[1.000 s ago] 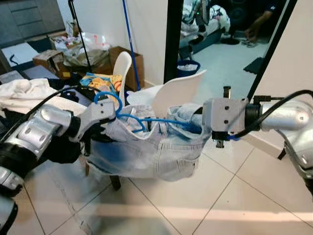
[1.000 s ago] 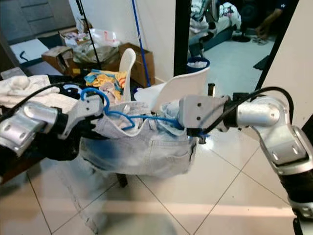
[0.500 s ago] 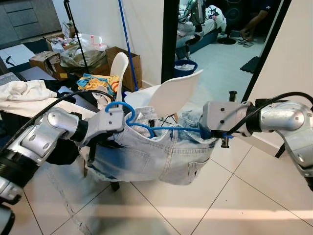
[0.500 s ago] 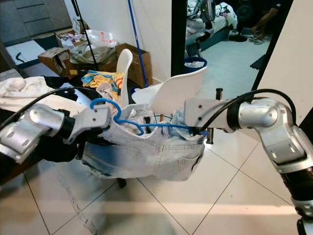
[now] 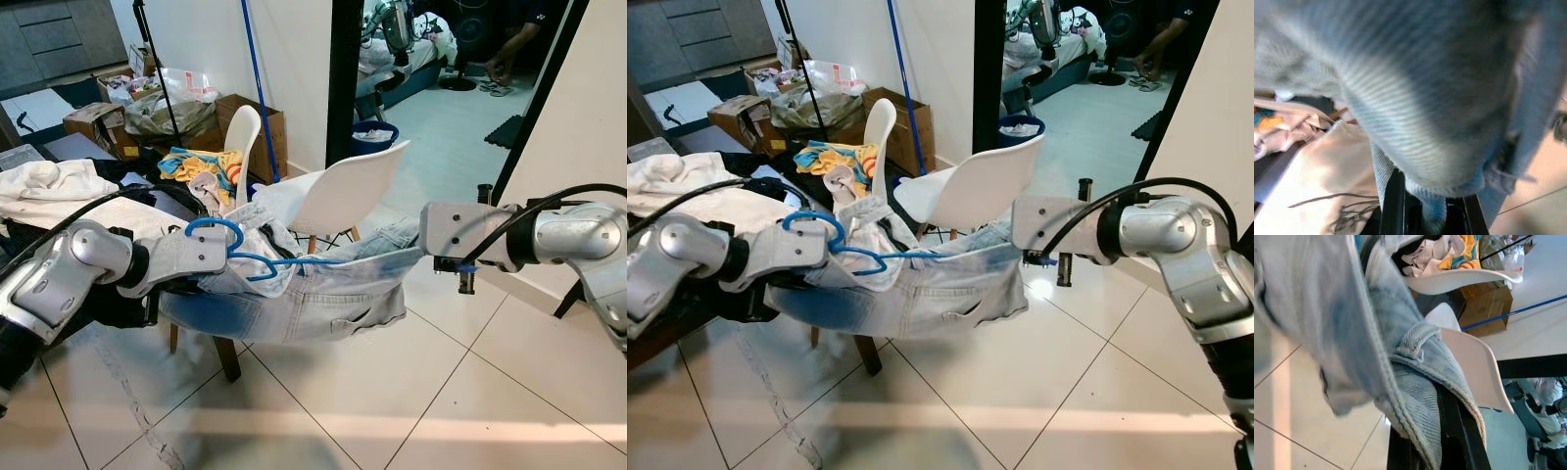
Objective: Hang hanger
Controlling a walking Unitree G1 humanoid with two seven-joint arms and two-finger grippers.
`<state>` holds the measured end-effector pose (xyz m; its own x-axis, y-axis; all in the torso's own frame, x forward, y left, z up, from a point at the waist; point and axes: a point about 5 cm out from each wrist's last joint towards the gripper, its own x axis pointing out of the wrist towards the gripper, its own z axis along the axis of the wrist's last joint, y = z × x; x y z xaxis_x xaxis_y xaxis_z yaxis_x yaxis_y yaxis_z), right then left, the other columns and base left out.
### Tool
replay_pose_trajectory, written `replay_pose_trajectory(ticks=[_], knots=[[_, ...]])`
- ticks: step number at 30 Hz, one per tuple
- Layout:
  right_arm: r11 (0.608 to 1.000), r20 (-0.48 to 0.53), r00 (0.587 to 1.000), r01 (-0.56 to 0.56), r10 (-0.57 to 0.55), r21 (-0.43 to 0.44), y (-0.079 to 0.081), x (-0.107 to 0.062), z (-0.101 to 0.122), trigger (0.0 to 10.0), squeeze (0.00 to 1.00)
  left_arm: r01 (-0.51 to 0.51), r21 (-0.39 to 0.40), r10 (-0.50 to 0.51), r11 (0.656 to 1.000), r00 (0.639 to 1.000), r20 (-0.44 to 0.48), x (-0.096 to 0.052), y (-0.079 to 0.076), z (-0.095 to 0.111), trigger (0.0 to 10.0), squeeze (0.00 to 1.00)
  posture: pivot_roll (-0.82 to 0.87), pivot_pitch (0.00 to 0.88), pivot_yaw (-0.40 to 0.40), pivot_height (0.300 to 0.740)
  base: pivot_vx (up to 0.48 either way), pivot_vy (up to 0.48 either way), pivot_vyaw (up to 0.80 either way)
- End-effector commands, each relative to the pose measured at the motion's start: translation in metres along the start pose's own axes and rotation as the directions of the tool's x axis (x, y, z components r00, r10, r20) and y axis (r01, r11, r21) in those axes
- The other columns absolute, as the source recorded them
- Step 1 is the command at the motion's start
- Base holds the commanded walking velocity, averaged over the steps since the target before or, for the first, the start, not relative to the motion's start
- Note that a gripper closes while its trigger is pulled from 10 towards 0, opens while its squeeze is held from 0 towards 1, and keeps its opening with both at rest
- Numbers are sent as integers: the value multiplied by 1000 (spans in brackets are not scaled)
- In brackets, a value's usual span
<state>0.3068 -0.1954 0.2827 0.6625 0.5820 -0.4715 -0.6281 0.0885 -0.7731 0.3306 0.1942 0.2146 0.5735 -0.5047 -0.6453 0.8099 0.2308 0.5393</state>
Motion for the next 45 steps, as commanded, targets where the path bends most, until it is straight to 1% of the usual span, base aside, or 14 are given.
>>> replay_pose_trajectory(ticks=[1,6,9,10,12,18,24,31,32,33,36,39,40,45], knots=[[998,39,998,57,-56,-11,-9,-5,10,0,0,-19,-32,17,999,999,-35,8,-5,0,0,0,-7,30,8,740,0,0,0],[997,72,995,72,-72,1,-11,2,17,0,0,-10,19,11,1000,999,-44,22,-11,11,0,0,-9,29,10,740,0,0,0],[996,188,979,76,-83,46,-11,11,38,0,0,-74,18,75,997,996,-54,35,-9,18,0,0,-10,27,9,740,0,0,0],[995,287,955,51,-73,84,-8,17,56,0,0,-151,13,152,988,986,-74,41,-4,20,0,0,-14,30,12,740,0,0,0],[995,326,943,32,-62,96,-6,19,65,0,0,-198,27,199,980,975,-94,43,1,20,0,0,-14,30,12,740,0,0,0],[987,283,958,9,-55,161,-3,35,67,0,0,-346,-28,343,938,937,-65,48,5,32,0,0,-17,34,8,740,0,0,0],[979,204,975,41,-83,202,-3,44,57,0,0,-340,-15,340,940,940,10,50,-2,46,0,0,-9,34,5,740,0,0,0],[969,80,990,98,-118,225,-5,47,37,0,0,-334,29,321,942,924,206,52,-9,71,0,0,-5,30,3,740,0,0,0],[968,49,991,107,-121,228,-5,47,31,0,0,-339,99,297,936,907,298,51,-14,83,0,0,-9,30,2,740,0,0,0],[968,49,991,107,-121,228,-5,47,31,0,0,-339,99,297,936,907,298,51,-14,83,0,0,-9,30,2,740,0,0,0],[967,-1,991,128,-131,221,-7,46,22,0,0,-254,187,150,949,884,443,49,-37,97,353,0,-9,27,0,740,0,0,0],[969,-38,990,140,-135,204,-9,44,15,0,0,-193,221,68,956,878,473,48,-49,98,980,0,-6,25,-2,740,0,0,0],[970,-68,988,149,-139,190,-11,42,9,0,0,-133,249,0,959,882,471,47,-59,94,118,0,-5,24,-3,740,0,0,0],[976,-139,980,159,-139,149,-16,34,-6,0,0,-70,254,-51,965,895,443,44,-68,83,0,0,-4,24,-7,740,0,0,0]])
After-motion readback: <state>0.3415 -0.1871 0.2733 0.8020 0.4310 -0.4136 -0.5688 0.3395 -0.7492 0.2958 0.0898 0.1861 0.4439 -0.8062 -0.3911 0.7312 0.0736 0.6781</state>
